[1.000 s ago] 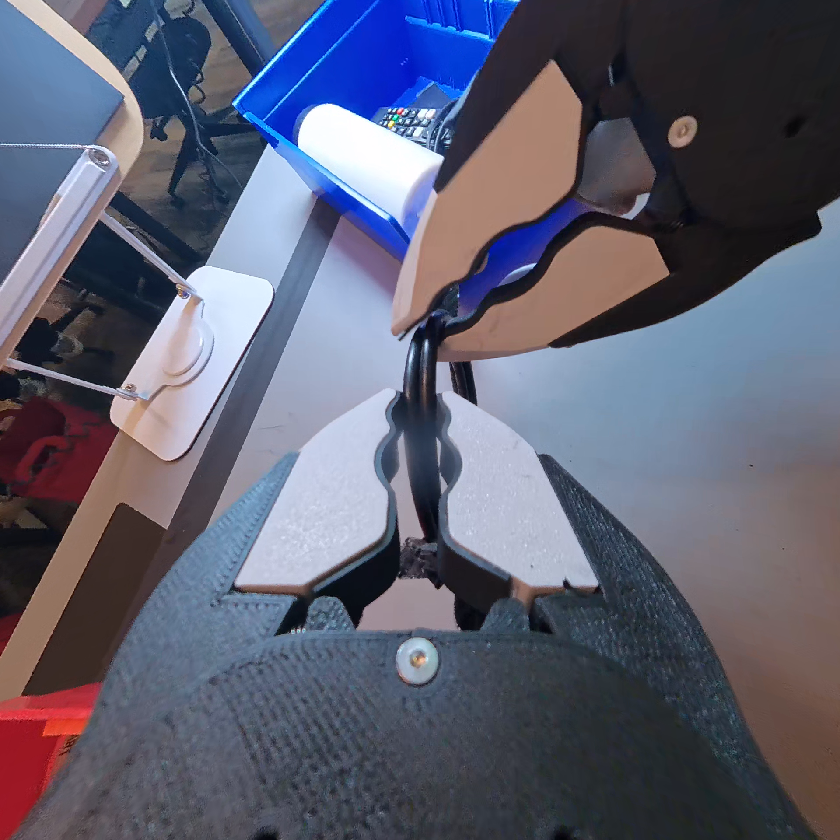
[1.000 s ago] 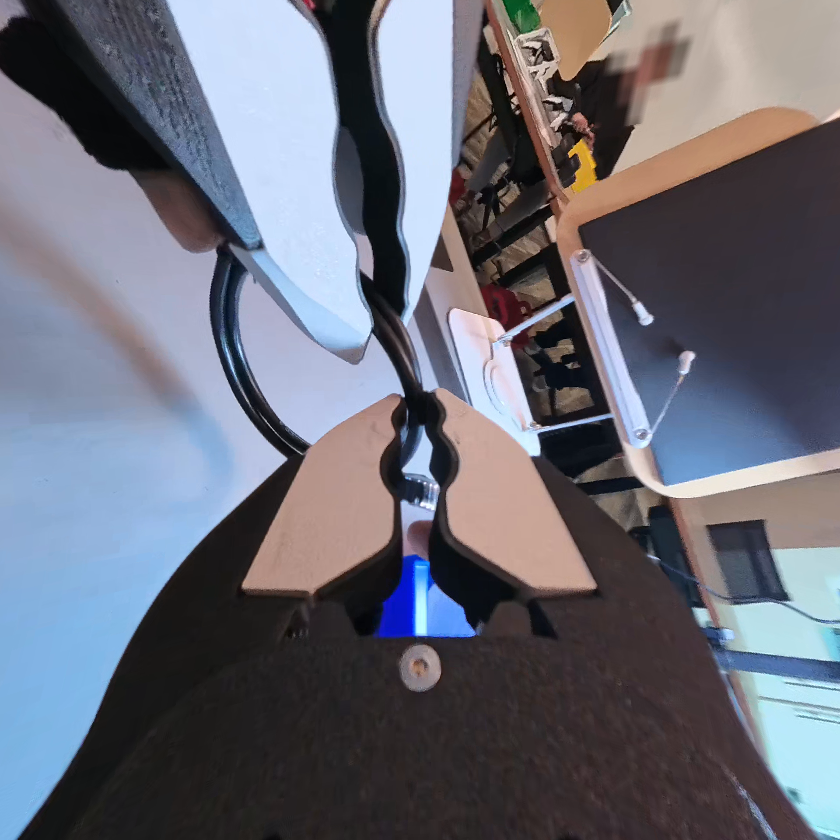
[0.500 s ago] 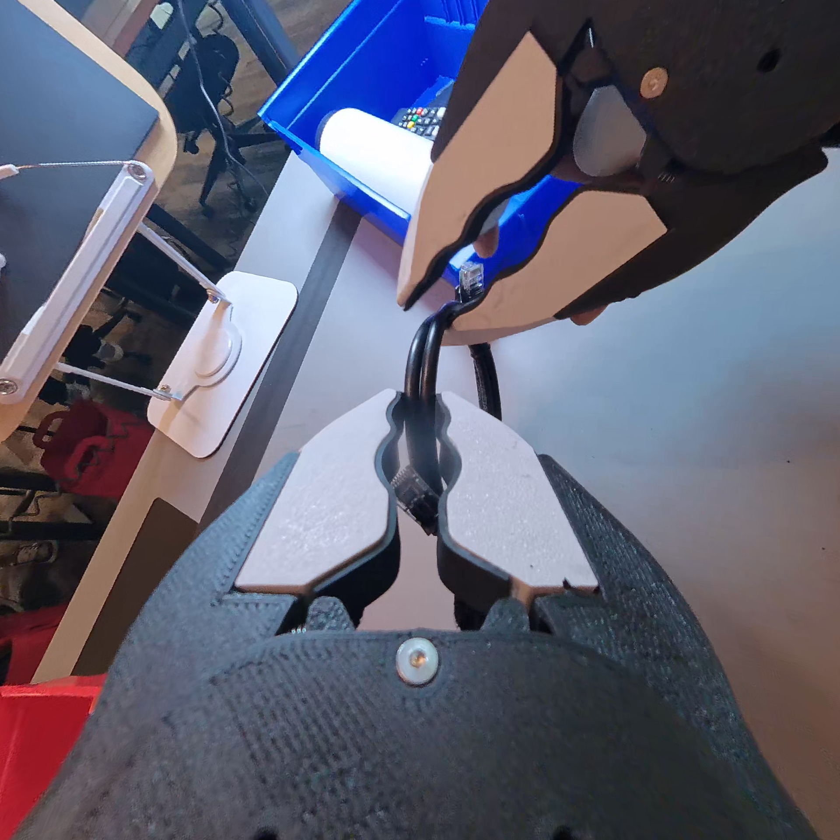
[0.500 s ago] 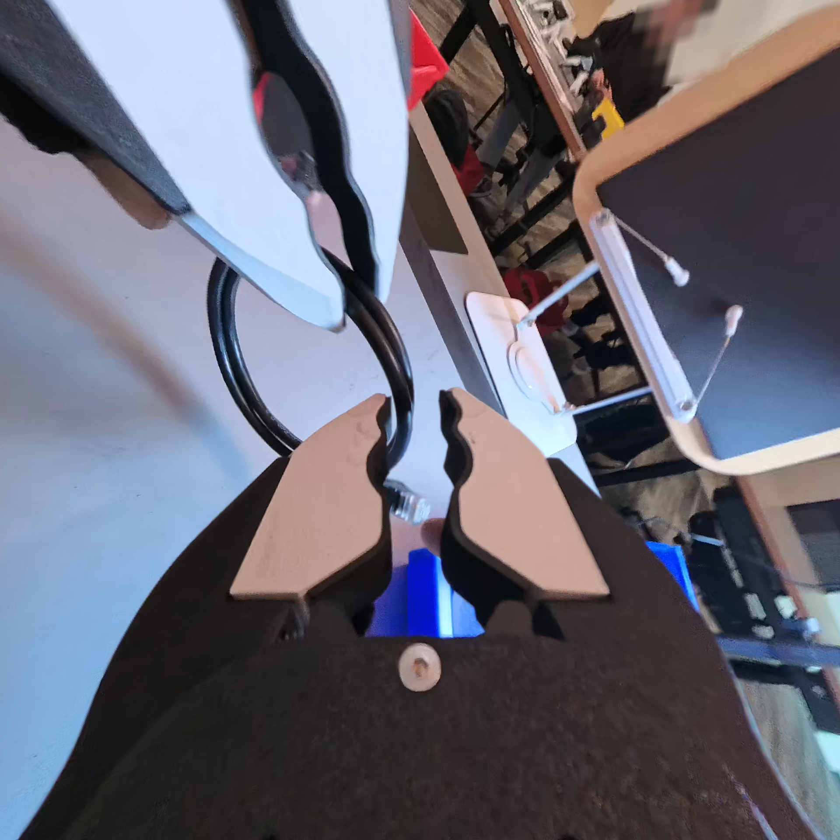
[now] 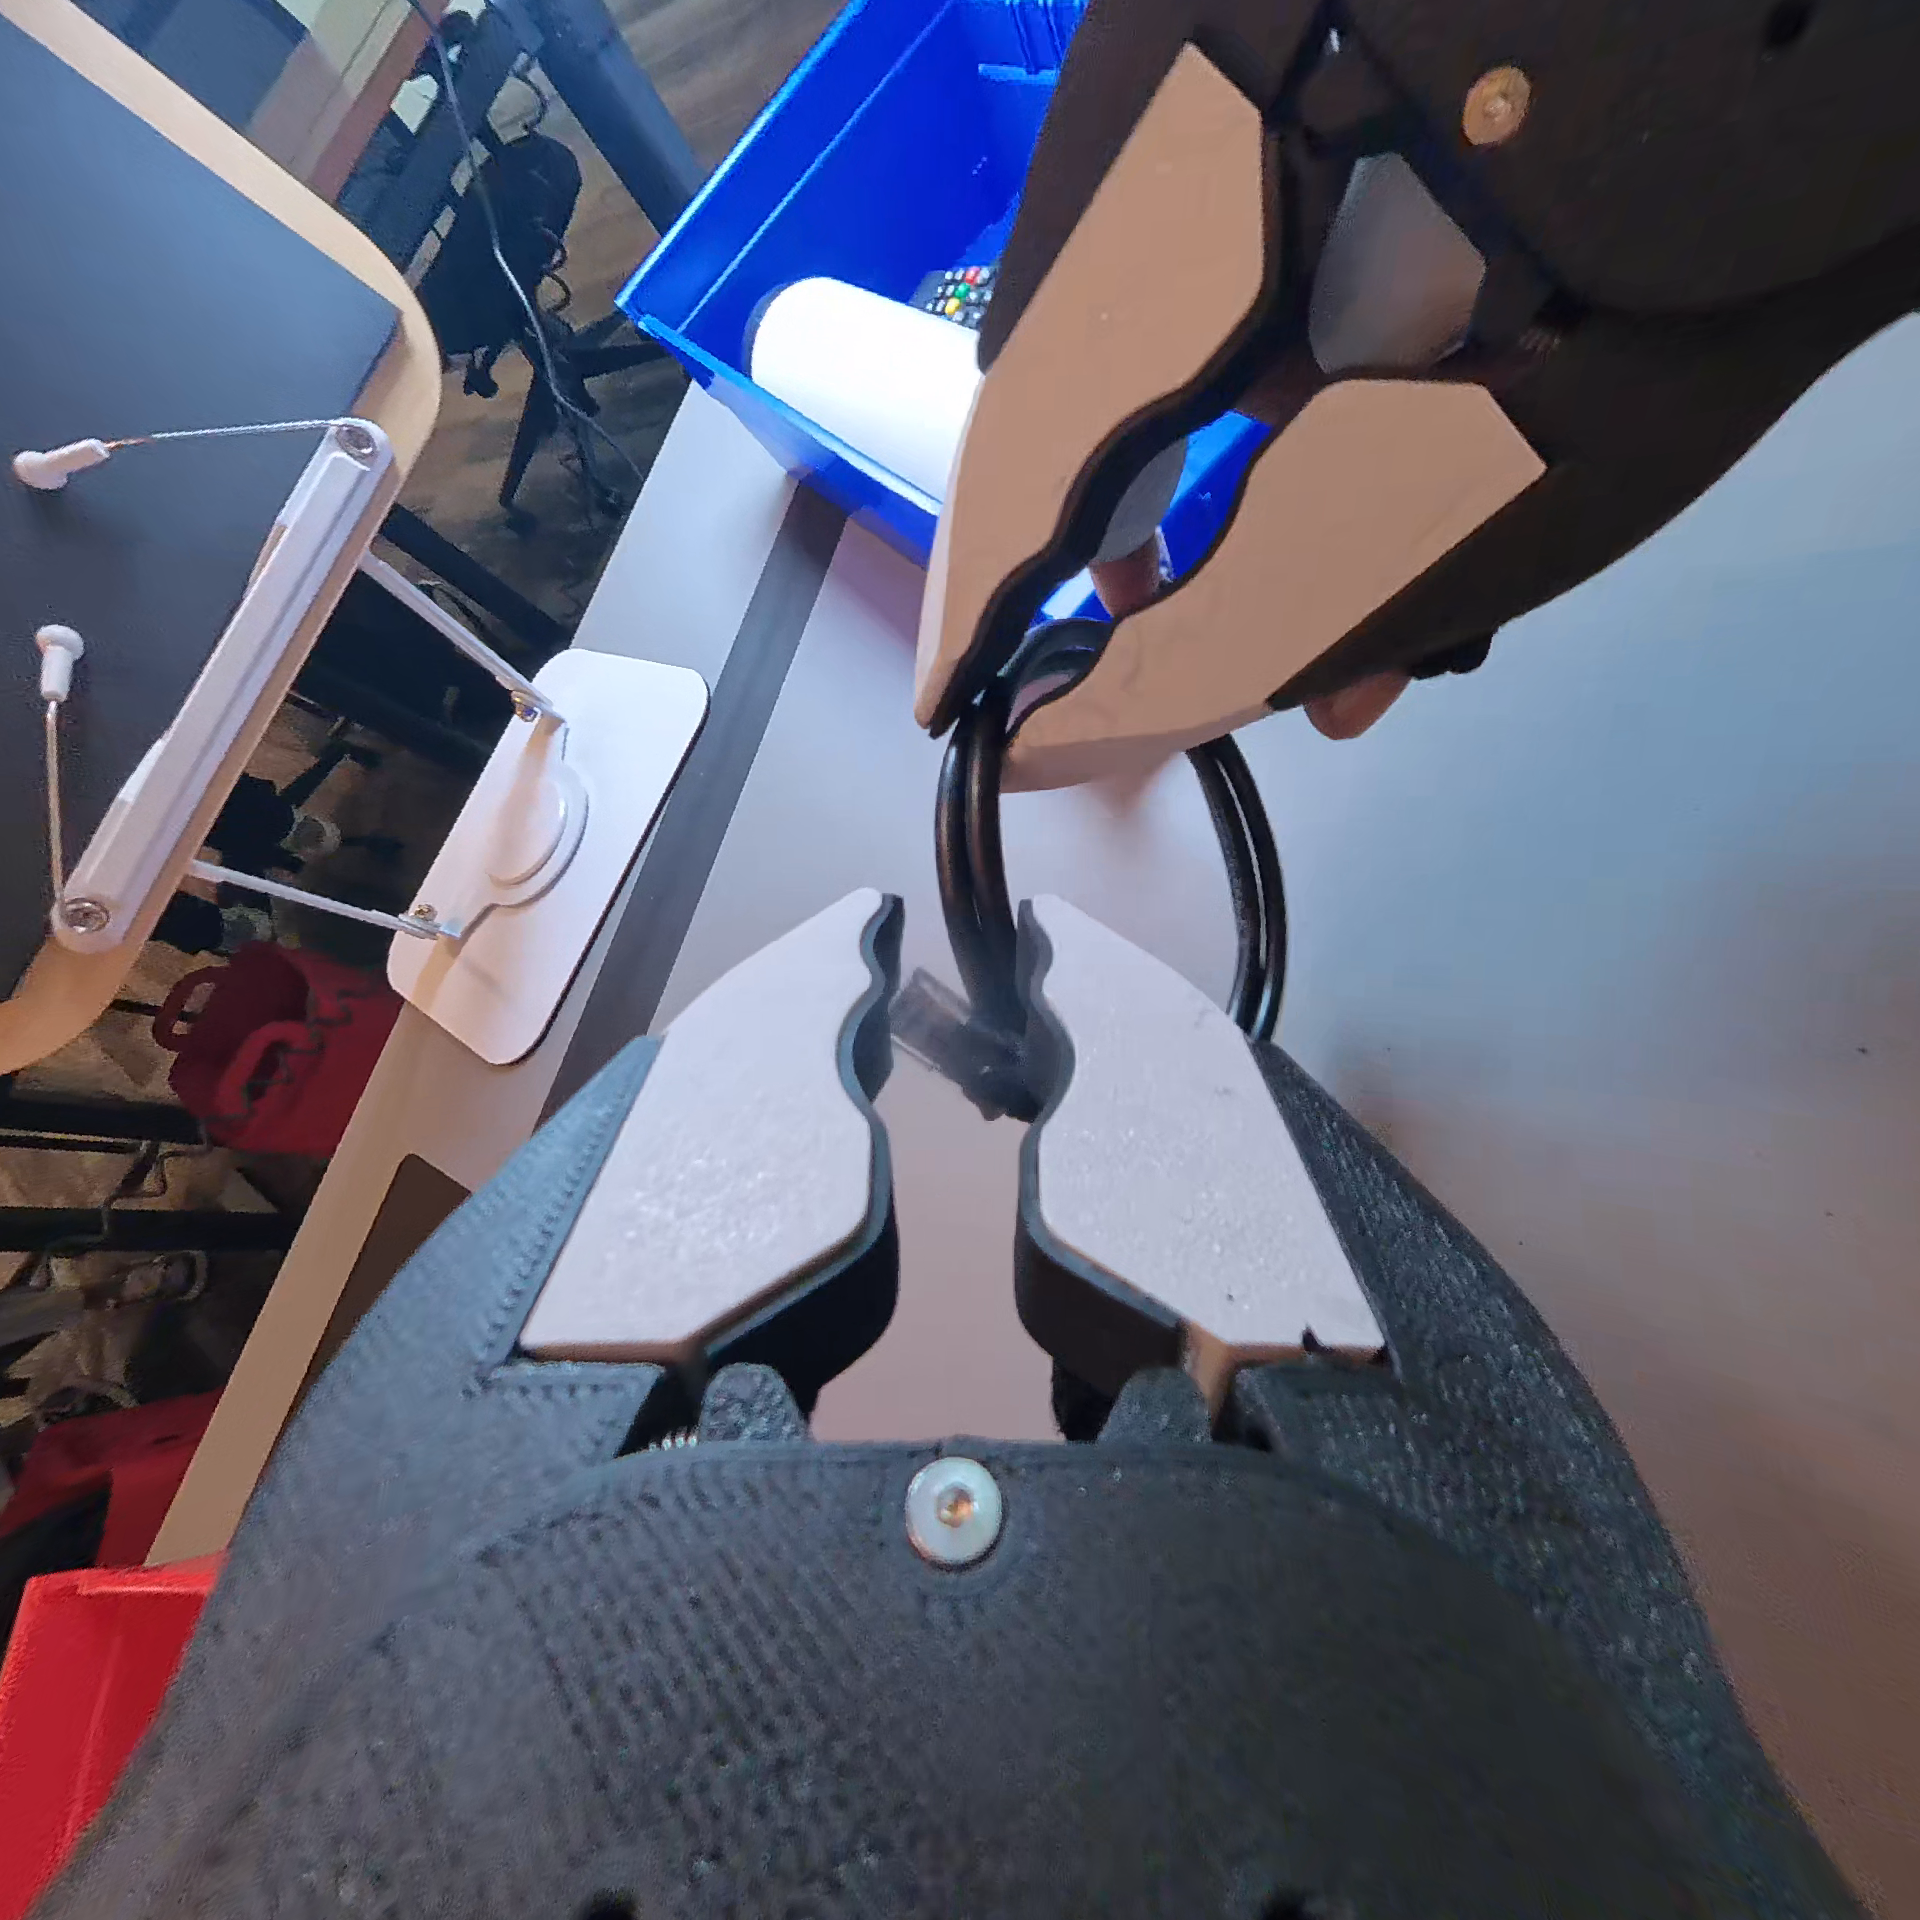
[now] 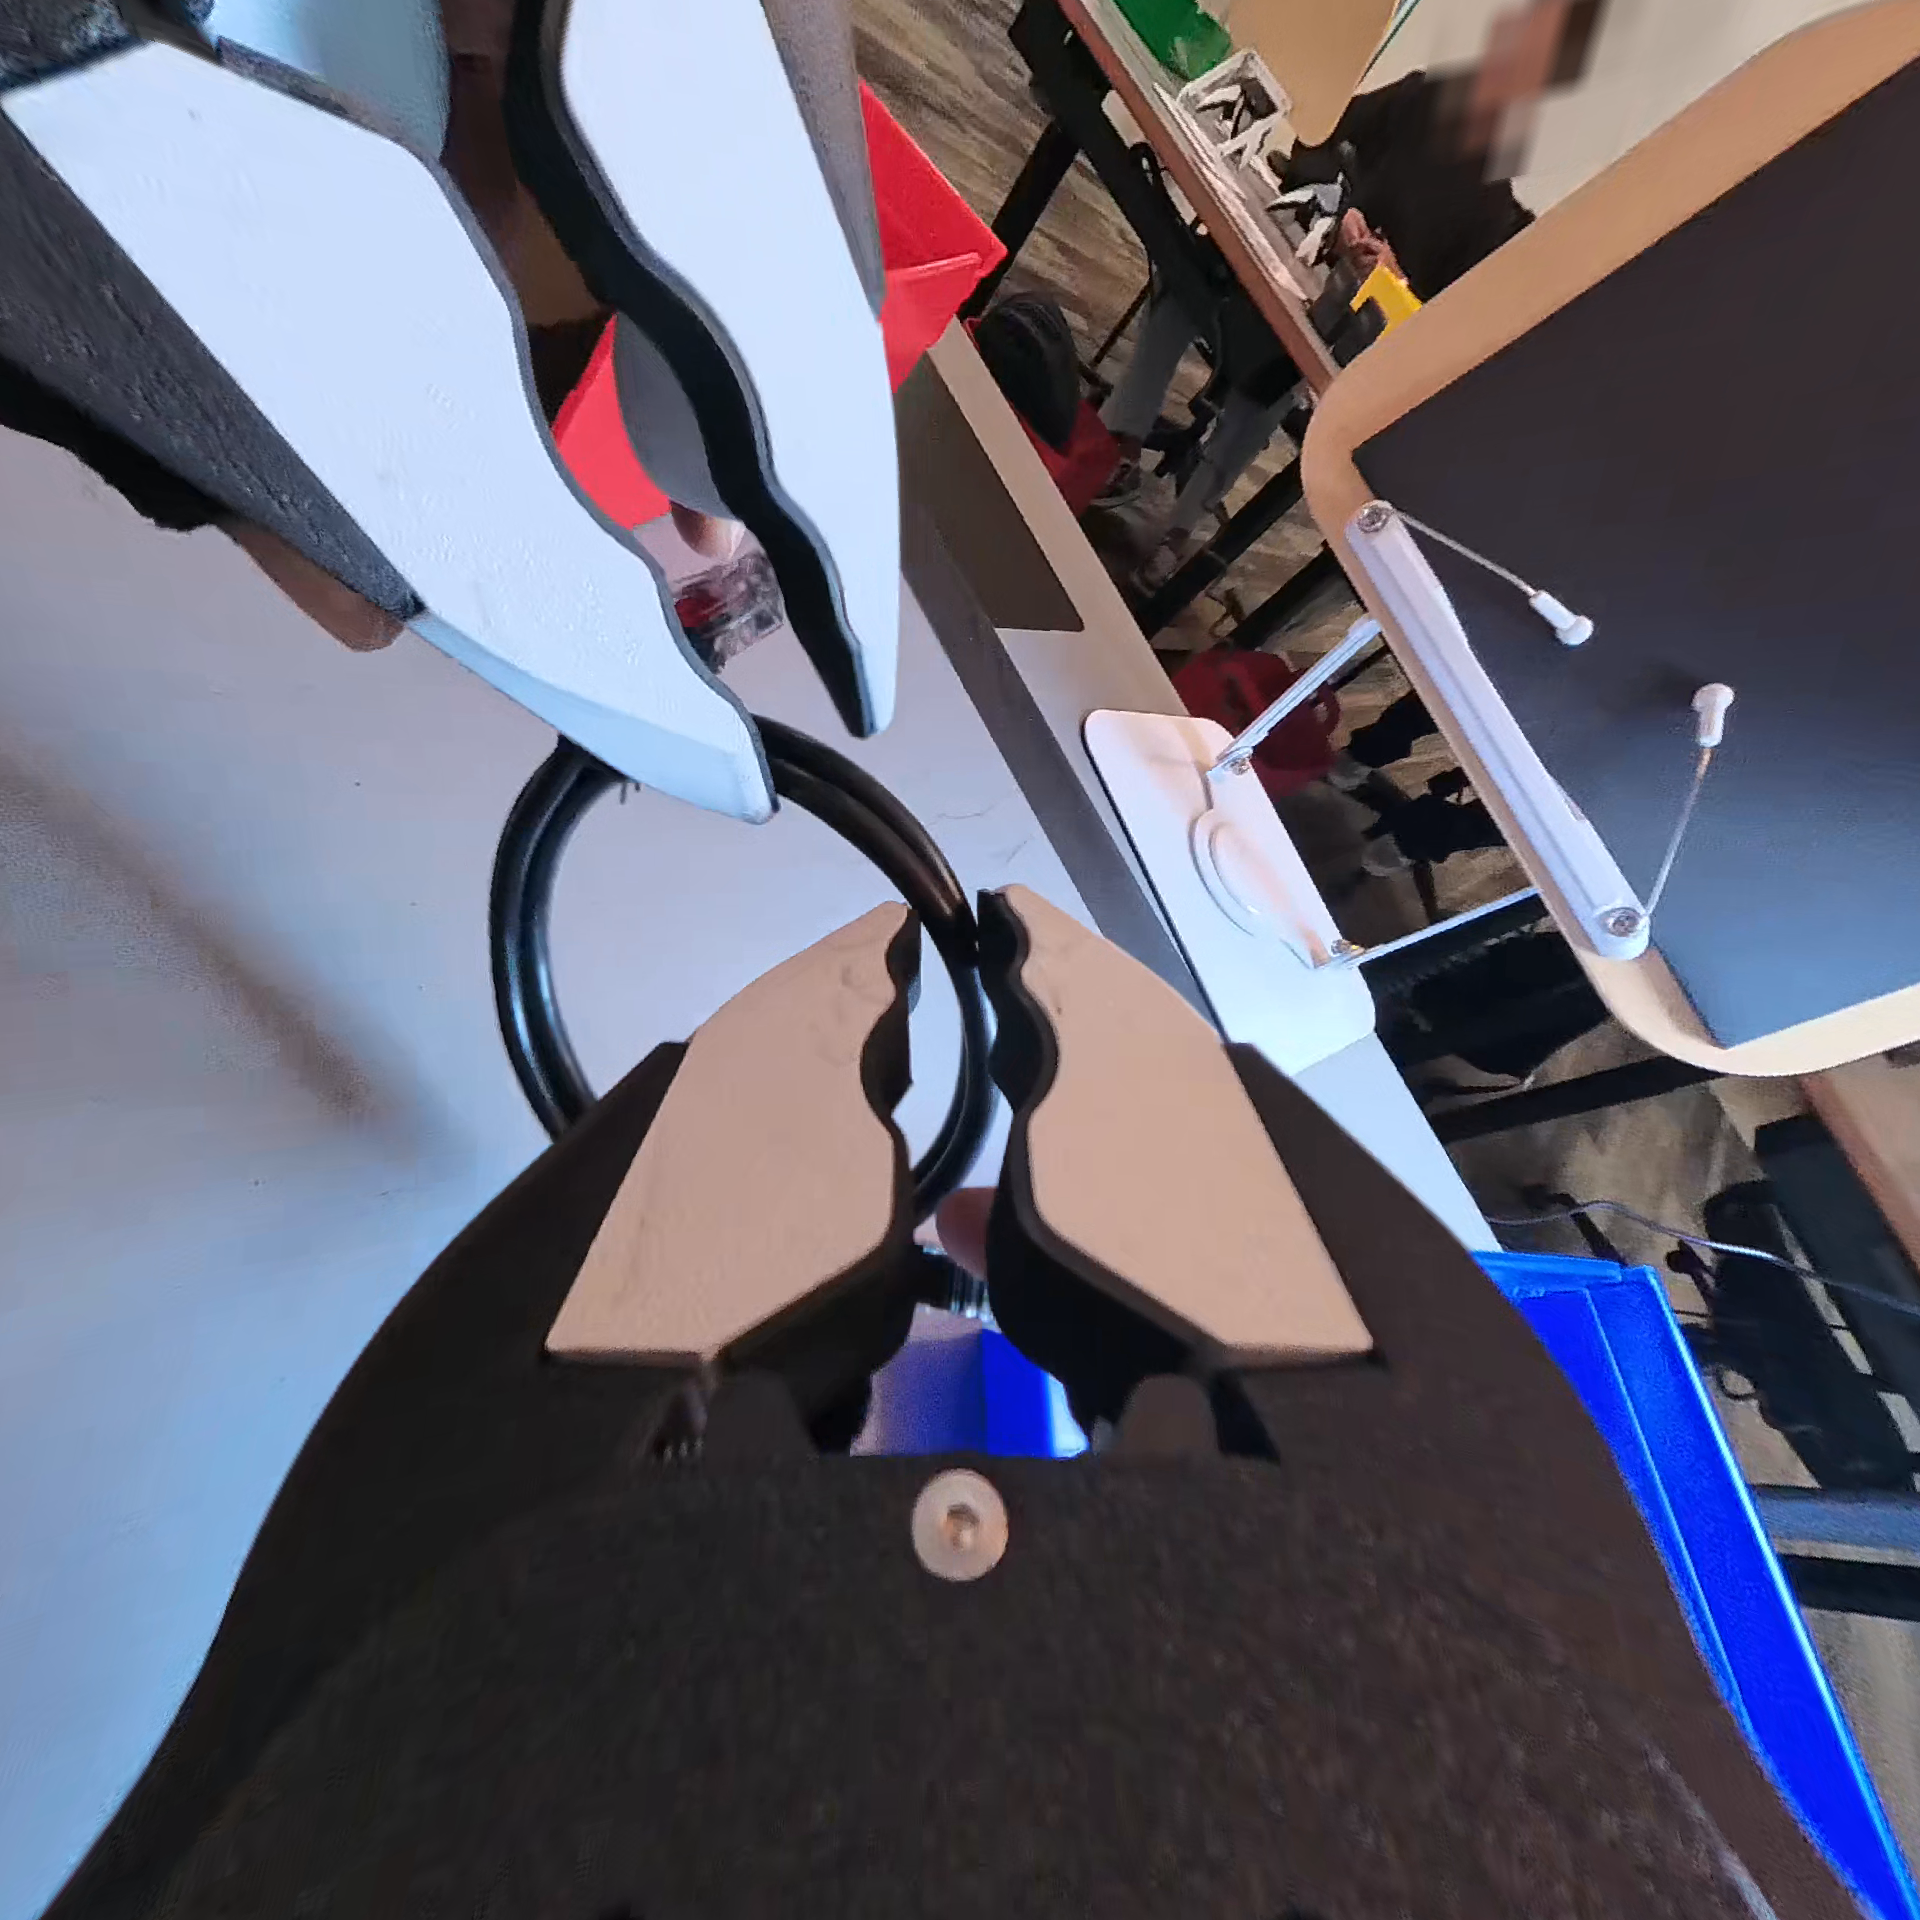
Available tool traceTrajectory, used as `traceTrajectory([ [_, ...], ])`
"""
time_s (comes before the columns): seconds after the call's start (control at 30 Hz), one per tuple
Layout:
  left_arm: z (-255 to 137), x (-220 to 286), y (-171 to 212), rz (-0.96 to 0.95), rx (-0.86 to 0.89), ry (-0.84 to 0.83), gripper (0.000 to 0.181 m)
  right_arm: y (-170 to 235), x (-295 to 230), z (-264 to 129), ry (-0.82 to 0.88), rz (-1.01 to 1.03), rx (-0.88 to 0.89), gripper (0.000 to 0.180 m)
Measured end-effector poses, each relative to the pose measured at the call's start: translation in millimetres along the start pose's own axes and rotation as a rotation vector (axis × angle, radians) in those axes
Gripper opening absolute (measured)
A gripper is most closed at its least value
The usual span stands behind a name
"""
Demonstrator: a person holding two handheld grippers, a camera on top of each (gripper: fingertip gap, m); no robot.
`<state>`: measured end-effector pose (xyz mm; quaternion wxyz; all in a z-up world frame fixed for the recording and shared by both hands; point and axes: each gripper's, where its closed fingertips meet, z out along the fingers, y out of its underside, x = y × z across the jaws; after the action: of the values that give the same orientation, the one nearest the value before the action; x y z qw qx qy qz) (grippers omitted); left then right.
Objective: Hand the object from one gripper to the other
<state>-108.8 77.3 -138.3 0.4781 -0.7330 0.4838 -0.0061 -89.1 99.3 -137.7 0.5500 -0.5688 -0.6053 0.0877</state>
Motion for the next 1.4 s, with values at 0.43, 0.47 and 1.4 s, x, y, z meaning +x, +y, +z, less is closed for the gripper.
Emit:
traceTrajectory([
  [0.43, -3.1, 5.8, -12.2, 0.033, 0.062, 0.006, 0.017, -3.5, -10.7, -0.4, 0.065, -0.325, -0.029, 0.012],
  [0.47, -5.3, 3.9, -14.2, 0.012, 0.075, 0.008, 0.026, -4.3, -8.1, -0.8, 0.059, -0.272, -0.011, 0.012],
  [1.4, -10.2, -3.7, -13.0, -0.038, 0.099, 0.014, 0.012, -13.5, -4.1, -7.9, 0.019, -0.149, 0.052, 0.017],
])
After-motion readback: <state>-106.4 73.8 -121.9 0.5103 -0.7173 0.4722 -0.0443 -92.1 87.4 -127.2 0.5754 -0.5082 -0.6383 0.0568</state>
